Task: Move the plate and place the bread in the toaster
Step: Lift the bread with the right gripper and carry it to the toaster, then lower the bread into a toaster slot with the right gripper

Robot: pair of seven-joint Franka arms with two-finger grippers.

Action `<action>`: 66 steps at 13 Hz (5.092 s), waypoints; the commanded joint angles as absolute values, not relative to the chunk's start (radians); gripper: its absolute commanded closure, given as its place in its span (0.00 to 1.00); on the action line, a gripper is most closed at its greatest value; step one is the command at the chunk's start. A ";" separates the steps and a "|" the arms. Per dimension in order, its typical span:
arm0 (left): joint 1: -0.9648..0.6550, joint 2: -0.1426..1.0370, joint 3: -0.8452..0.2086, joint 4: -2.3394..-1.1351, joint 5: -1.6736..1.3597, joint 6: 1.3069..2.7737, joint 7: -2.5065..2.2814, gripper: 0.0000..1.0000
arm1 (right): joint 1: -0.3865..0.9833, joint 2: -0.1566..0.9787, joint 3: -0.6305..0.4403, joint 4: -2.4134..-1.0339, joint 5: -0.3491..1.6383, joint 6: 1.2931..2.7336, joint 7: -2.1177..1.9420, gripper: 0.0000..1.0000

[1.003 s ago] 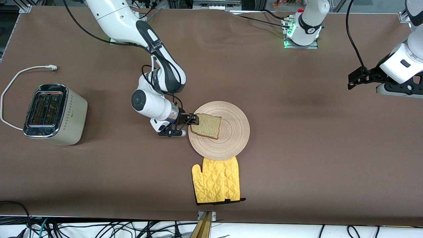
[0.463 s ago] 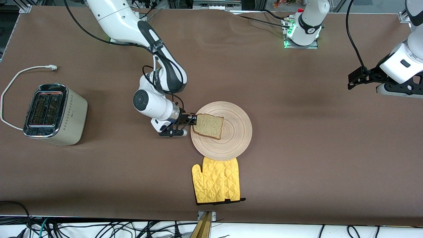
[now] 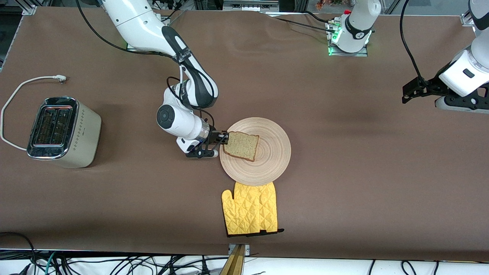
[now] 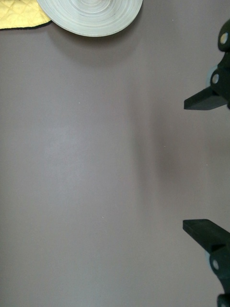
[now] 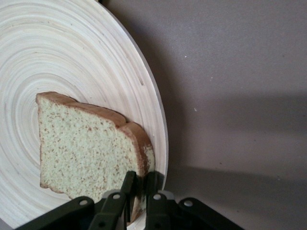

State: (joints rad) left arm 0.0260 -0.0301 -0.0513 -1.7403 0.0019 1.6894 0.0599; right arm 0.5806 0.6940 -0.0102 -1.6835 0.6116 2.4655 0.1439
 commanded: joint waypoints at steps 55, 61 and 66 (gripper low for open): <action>0.038 -0.026 -0.051 -1.715 0.002 1.649 0.052 0.00 | 0.480 0.661 -0.841 -1.347 -0.034 1.595 -0.457 1.00; 0.040 -0.028 -0.046 -1.715 0.002 1.649 0.055 0.00 | 0.485 0.704 -0.833 -1.347 0.031 1.608 -0.434 0.76; 0.038 -0.026 -0.049 -1.715 0.002 1.649 0.052 0.00 | 0.491 0.640 -0.847 -1.328 0.069 1.520 -0.434 0.00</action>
